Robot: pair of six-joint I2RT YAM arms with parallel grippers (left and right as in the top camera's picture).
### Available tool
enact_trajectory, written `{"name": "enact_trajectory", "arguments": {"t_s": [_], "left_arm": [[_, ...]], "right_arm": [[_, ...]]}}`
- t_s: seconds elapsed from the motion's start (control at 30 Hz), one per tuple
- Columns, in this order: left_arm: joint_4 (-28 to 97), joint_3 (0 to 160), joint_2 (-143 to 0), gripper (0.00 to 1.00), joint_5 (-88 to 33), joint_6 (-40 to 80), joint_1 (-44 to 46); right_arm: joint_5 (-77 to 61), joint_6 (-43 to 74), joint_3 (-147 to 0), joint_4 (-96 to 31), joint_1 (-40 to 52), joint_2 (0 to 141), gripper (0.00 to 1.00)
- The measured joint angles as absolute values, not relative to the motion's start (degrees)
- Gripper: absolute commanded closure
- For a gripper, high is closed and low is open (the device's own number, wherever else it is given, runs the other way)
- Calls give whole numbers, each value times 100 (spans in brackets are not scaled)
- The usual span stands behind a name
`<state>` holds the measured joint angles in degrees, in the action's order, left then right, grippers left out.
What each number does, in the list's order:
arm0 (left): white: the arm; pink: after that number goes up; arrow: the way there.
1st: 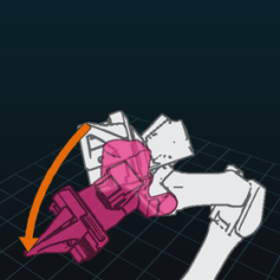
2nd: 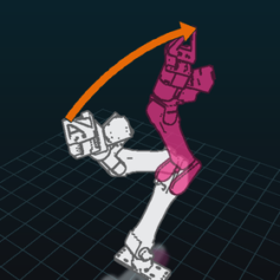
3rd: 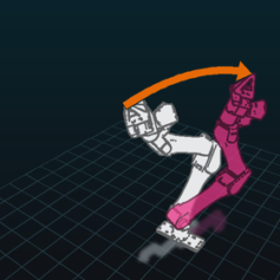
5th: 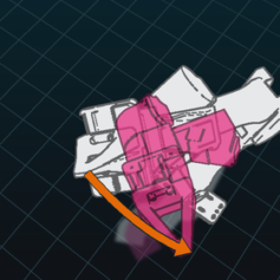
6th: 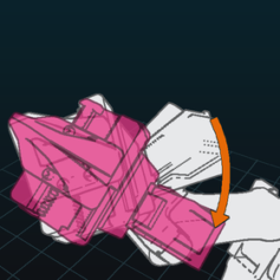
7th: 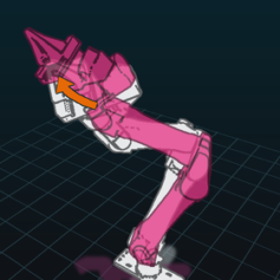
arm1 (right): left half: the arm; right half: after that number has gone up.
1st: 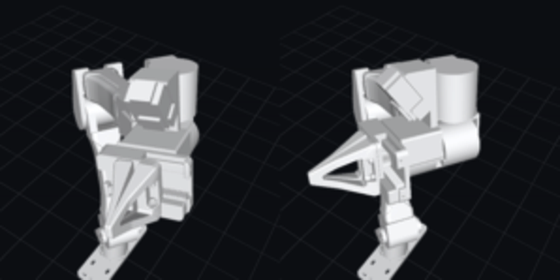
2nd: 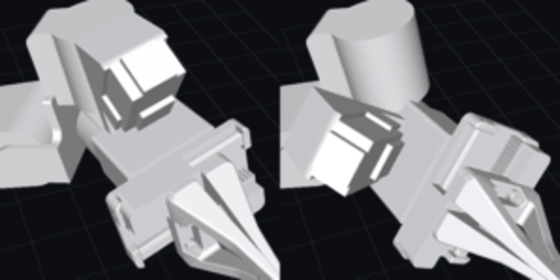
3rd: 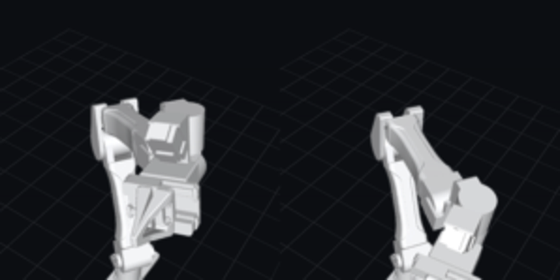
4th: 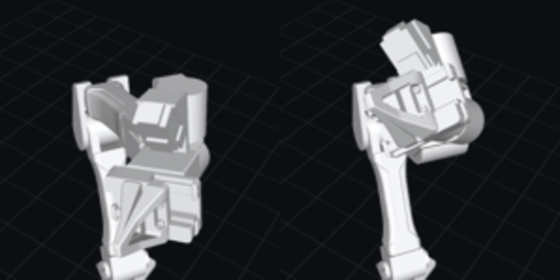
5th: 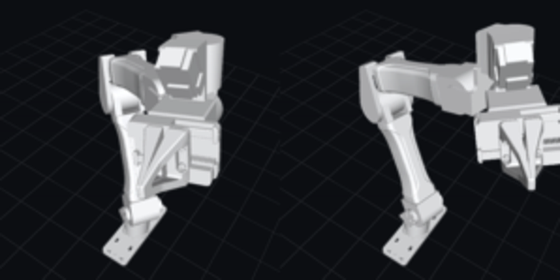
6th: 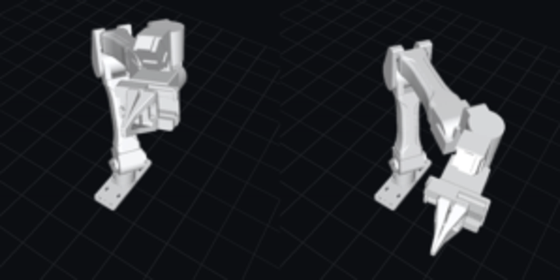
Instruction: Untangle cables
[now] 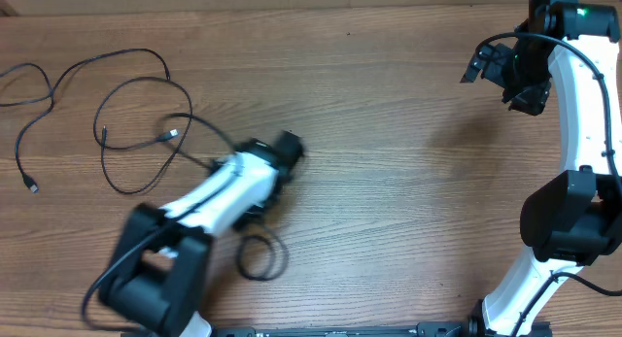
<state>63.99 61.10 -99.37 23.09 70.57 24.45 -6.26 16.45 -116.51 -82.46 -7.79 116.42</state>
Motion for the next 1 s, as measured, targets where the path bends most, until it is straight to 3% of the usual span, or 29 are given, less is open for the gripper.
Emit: {"name": "enact_trajectory", "arguments": {"t_s": [0.47, 0.73, 1.0], "left_arm": [[7205, 6139, -6392, 96, 2672, 6040, -893], [5771, 5636, -6886, 96, 2766, 5271, -2803], [4781, 5590, -7942, 96, 2657, 4910, -3693]], "right_arm": [[-998, 1647, -11651, -8215, -707, 11642, 0], [-1061, 1645, -11651, -8396, -423, 11642, 0], [-1072, 1645, -11651, -8200, -93, 11642, 0]]}}
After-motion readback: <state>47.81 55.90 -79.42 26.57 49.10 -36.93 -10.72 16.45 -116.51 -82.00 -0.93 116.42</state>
